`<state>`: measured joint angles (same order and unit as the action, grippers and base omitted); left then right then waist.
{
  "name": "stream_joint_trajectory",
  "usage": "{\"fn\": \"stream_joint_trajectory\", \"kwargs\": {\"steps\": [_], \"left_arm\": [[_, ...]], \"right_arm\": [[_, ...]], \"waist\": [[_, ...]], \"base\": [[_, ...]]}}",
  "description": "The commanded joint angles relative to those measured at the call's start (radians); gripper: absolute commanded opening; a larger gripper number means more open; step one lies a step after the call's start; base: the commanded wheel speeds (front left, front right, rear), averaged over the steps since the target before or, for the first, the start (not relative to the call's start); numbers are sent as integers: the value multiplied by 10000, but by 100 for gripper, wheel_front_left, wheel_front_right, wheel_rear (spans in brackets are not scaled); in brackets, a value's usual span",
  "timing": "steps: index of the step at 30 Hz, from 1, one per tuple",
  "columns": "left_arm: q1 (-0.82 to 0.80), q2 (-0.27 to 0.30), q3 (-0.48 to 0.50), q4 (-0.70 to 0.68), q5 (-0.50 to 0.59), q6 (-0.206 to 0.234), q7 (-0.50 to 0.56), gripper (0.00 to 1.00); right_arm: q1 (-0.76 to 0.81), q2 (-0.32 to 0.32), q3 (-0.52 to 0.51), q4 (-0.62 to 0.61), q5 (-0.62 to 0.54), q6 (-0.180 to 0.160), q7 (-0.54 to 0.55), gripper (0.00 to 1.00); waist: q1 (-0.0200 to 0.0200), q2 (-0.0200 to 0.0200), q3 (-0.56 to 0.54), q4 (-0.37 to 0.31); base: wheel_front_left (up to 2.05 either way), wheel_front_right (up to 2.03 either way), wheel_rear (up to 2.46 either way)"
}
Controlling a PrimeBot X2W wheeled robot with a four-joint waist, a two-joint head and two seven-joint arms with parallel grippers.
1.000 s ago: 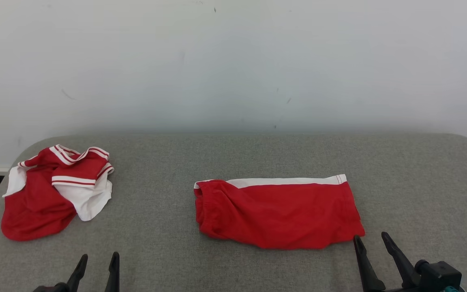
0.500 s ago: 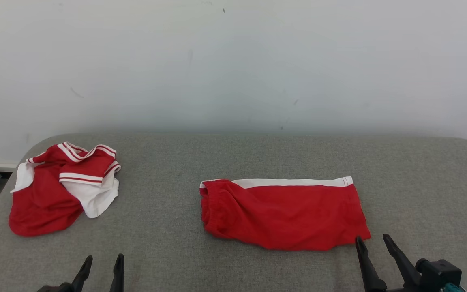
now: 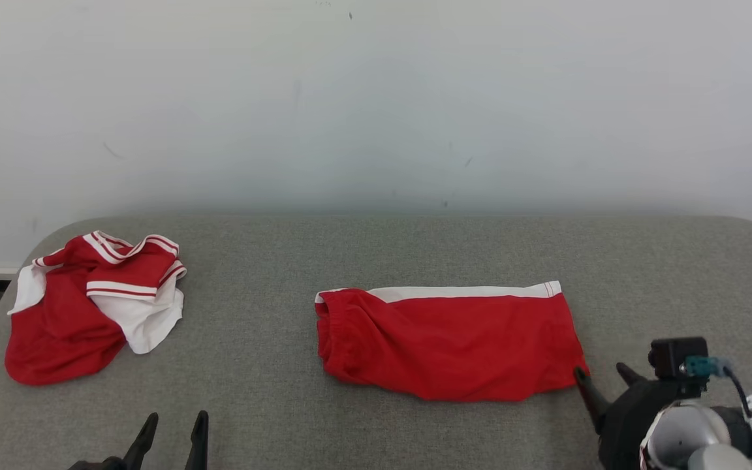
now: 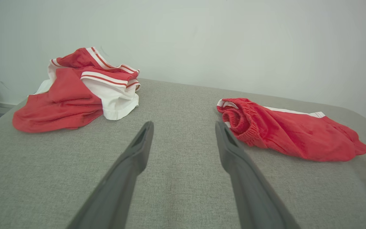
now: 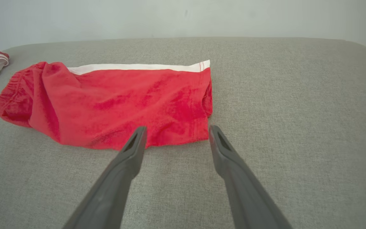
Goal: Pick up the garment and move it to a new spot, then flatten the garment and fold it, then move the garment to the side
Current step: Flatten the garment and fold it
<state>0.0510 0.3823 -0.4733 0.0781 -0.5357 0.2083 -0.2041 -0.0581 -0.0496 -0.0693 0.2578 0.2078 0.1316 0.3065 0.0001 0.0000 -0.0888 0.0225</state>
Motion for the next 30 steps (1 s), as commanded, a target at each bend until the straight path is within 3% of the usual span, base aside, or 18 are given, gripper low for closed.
{"fn": "stream_joint_trajectory", "kwargs": {"steps": [1,4,9,19,30], "left_arm": [[-84,42,-30,11,-31,-43,-22,100],[-180,34,-99,47,9,-104,2,100],[-349,-29,-266,120,33,-225,74,100],[-531,-49,-433,79,-39,-498,-22,100],[-823,-111,-763,228,65,-742,146,100]], "right_arm": [[-410,-22,-343,143,-225,-18,610,100],[-968,-11,-668,423,-460,-18,1683,100],[-1891,-11,-1585,1297,-1182,-18,2328,100],[-3631,-28,-3281,3477,-2456,-20,2873,100],[-4902,-27,-4336,5234,-3660,-18,3373,100]], "waist": [[-1,0,4,22],[-1,0,13,89],[-1,0,7,322],[-1,0,115,795],[-1,0,523,1492]], "base": [[0,0,0],[0,0,0],[0,0,0],[0,0,0],[0,0,0]]}}
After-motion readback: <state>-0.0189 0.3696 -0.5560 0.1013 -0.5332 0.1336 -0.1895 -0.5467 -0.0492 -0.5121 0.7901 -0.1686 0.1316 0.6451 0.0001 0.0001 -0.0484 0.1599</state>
